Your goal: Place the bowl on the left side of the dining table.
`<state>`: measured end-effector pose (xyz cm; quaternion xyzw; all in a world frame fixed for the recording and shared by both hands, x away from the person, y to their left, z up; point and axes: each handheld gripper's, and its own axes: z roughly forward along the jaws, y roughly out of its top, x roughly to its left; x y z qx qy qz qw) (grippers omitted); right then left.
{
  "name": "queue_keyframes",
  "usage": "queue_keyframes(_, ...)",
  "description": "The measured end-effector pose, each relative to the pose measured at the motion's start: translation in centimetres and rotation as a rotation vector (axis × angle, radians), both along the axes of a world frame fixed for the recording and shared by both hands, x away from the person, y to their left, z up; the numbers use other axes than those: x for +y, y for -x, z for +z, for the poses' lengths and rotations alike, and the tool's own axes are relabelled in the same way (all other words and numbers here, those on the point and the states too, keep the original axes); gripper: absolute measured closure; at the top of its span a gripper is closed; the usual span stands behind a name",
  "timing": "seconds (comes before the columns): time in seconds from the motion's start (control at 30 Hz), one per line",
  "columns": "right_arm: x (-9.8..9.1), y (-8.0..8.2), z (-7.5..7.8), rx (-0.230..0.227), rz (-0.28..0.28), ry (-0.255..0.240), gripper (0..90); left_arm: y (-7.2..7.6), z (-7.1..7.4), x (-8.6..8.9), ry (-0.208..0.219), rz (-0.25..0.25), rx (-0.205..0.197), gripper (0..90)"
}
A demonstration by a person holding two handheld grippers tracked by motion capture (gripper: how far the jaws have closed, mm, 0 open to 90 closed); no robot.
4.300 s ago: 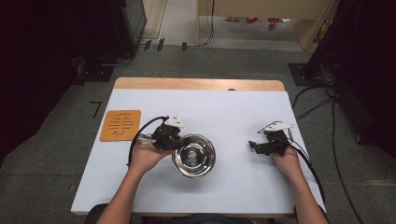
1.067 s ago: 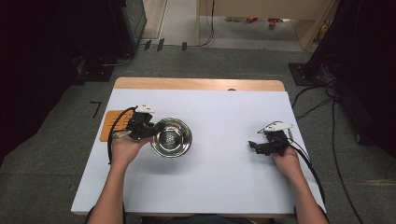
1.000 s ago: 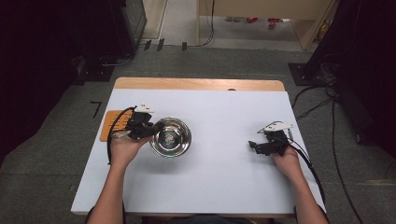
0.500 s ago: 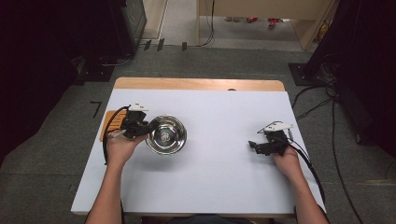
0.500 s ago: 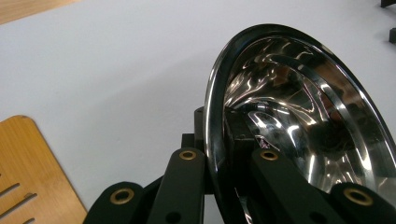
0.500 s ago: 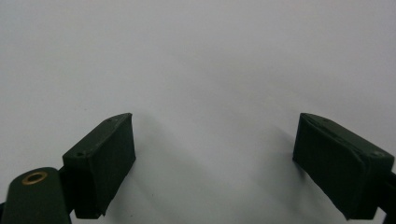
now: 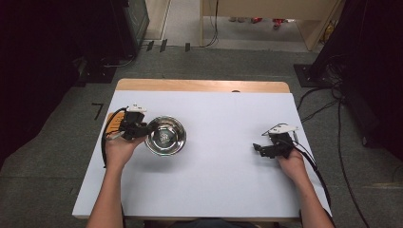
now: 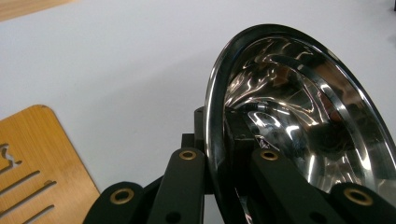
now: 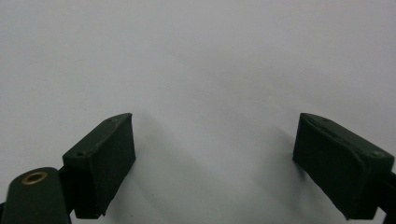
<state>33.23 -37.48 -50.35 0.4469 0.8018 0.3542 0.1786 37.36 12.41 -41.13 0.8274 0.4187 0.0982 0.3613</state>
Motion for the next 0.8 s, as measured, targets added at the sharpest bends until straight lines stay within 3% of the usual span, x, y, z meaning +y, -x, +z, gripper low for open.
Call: queue_keyframes(0.8, 0.0, 0.0, 0.0, 0.000, 0.000, 0.000, 12.4, -0.7, -0.6, 1.8, 0.007, 0.057, 0.031, 87.3)
